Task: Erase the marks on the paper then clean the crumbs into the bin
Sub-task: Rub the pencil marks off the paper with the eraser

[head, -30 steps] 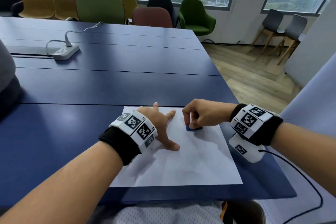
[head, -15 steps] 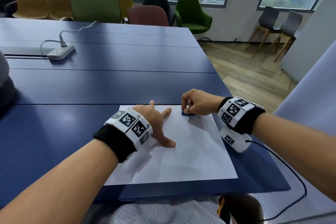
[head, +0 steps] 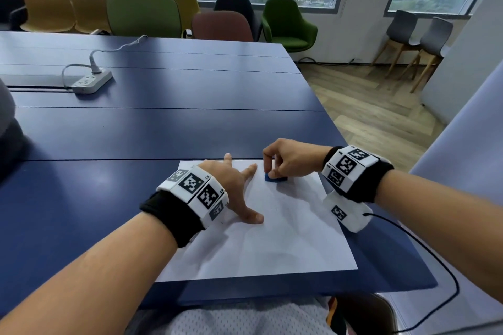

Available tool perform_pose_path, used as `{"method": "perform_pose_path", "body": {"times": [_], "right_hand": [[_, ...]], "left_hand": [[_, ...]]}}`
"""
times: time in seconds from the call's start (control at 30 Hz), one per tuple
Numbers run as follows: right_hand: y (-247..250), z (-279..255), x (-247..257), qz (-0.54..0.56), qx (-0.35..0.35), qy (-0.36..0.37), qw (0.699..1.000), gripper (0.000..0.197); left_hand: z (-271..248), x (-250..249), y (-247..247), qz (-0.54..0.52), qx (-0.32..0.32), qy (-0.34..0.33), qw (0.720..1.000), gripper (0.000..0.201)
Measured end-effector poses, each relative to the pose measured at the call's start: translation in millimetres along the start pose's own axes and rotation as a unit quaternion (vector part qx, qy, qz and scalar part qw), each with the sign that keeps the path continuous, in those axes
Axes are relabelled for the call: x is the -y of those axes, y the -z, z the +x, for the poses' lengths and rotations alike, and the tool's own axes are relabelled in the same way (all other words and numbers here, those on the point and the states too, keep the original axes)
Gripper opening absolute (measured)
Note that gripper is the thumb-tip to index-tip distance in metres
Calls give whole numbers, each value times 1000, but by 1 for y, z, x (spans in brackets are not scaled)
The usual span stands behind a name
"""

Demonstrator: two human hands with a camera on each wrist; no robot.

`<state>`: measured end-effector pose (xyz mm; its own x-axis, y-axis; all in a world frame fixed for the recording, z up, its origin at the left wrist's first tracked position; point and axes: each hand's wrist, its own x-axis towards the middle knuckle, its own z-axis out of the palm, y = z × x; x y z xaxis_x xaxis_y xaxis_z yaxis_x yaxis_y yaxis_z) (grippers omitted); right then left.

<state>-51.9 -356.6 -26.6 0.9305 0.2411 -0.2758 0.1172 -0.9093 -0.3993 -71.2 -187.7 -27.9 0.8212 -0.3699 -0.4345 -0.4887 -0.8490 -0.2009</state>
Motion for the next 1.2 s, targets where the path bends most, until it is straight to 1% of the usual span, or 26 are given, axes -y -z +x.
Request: {"method": "perform_pose_path", "body": {"times": [0.03,0.13,0.17,0.2,0.3,0.33,0.43,0.47,0.5,0.6,0.63,0.67,0.77,0.8,0.83,0.93,0.97,1.0,1.07,1.1,1.13,1.17,1.2], "right_hand": [[2,2,1,-6,-7,-4,1000,8],[4,7,1,-8,-64,-29,997,12],[3,7,0,-2,-68,-27,997,11],[1,5,-1,6,-57,-19,998,9],[-1,-7,0,13,20,10,1000,5],[0,-8,0,6,21,10,1000,4],[0,-7,-4,7,-46,-11,999,6],[-2,-9,-4,16,-50,-10,999,6],[-4,-13,-3,25,-32,0,999,5],[-8,-29,2,17,82,44,996,3],[-7,-31,3,5,103,50,993,4],[-7,-30,4,-4,94,48,994,3],[-10,-24,3,12,-6,16,1000,5],[-13,-25,3,23,-19,17,999,6],[-16,-29,2,26,-7,26,999,7],[-17,-40,7,1,91,56,994,8],[-16,-39,9,-7,89,59,994,8],[-16,-37,10,-8,62,55,997,8],[-18,-30,11,5,-15,41,999,7],[-21,-31,10,18,-33,37,999,7],[-24,-34,9,27,-29,42,998,7],[-25,-39,8,29,-1,54,998,8],[-25,-46,7,24,42,66,997,8]], "left_hand": [[0,0,0,-3,1,0,1000,120],[-1,0,1,-4,1,1,1000,120],[-1,0,1,-1,0,2,1000,120],[-2,0,1,1,2,2,1000,119],[-1,-1,2,-1,8,2,1000,120],[-1,-1,2,-4,10,3,1000,120],[0,0,1,-6,7,3,1000,120],[0,0,1,-2,5,2,1000,120],[0,1,1,1,3,3,1000,120],[-1,0,1,4,1,4,1000,120],[-1,-1,1,3,1,4,1000,120],[-1,0,1,1,0,5,1000,120],[-1,0,0,-3,-3,5,1000,120],[0,0,0,-1,-3,4,1000,120],[0,0,0,2,-2,4,1000,120],[2,1,0,2,0,0,1000,120],[2,1,0,-2,0,0,1000,120],[3,1,-1,-3,1,-1,1000,121],[3,2,-1,-3,1,0,1000,121],[3,2,-2,-1,2,-1,1000,121],[2,2,-1,1,1,0,1000,121],[1,2,-1,2,2,1,1000,121],[1,2,-1,2,2,0,1000,121]]}}
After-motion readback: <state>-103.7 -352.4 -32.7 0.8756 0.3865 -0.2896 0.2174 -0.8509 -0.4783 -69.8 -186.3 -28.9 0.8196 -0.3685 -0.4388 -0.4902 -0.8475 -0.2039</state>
